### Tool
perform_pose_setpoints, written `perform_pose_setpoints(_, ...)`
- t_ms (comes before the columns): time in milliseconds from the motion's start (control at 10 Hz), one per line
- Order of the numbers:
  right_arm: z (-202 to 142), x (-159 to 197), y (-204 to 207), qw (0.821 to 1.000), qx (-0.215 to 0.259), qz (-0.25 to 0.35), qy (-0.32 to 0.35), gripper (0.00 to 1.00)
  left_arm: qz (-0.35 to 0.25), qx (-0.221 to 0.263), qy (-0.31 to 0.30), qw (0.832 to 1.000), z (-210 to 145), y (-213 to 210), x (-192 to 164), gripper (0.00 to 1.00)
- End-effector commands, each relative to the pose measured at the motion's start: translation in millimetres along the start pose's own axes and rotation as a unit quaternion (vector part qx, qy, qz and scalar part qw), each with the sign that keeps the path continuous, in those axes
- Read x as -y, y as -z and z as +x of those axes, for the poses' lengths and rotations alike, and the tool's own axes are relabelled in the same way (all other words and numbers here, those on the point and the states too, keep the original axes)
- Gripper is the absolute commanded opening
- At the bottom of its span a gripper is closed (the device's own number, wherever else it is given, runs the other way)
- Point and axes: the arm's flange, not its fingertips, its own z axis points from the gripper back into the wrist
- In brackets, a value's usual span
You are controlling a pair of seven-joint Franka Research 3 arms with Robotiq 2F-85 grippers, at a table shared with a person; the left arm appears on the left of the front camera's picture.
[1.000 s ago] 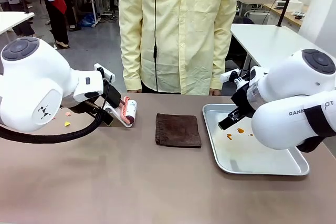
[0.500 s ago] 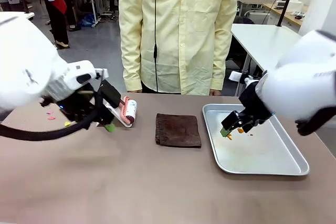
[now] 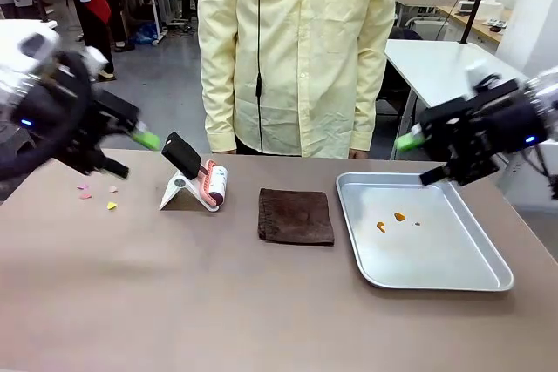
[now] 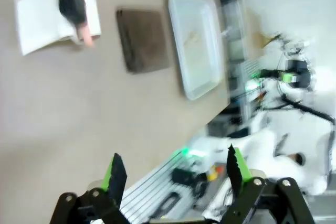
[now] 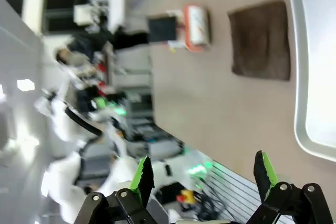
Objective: Clean the surface of the table.
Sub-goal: Hold the Lint Roller with your left hand and the towel with your right hand.
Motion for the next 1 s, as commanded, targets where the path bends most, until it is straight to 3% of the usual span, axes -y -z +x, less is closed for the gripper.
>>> perform_pose_setpoints(0, -65.6, 72.6, -16.4, 0.995, 0.065, 0.073, 0.031, 1.0, -0.113, 0.124, -0.046, 0.985, -24.2, -50.8, -50.7, 1.0)
perform_pose_setpoints(200, -89.7, 114.5, -60.9, 0.982, 0.129, 0.121, 0.065, 1.0, -0.129, 0.217, -0.124, 0.96, -56.8, -83.1, -88.9, 1.0)
perform_pose_setpoints(400, -107.0, 155.8, -98.2, 0.971, 0.176, 0.137, 0.09, 1.0, -0.15, 0.291, -0.162, 0.931, -92.4, -107.0, -119.7, 1.0)
perform_pose_setpoints(600, -120.8, 201.7, -125.9, 0.96, 0.209, 0.162, 0.091, 1.0, -0.137, 0.319, -0.197, 0.917, -110.5, -102.8, -135.2, 1.0)
perform_pose_setpoints(900, -134.4, 222.6, -139.8, 0.946, 0.254, 0.17, 0.105, 1.0, -0.138, 0.338, -0.233, 0.901, -114.6, -93.6, -144.5, 1.0)
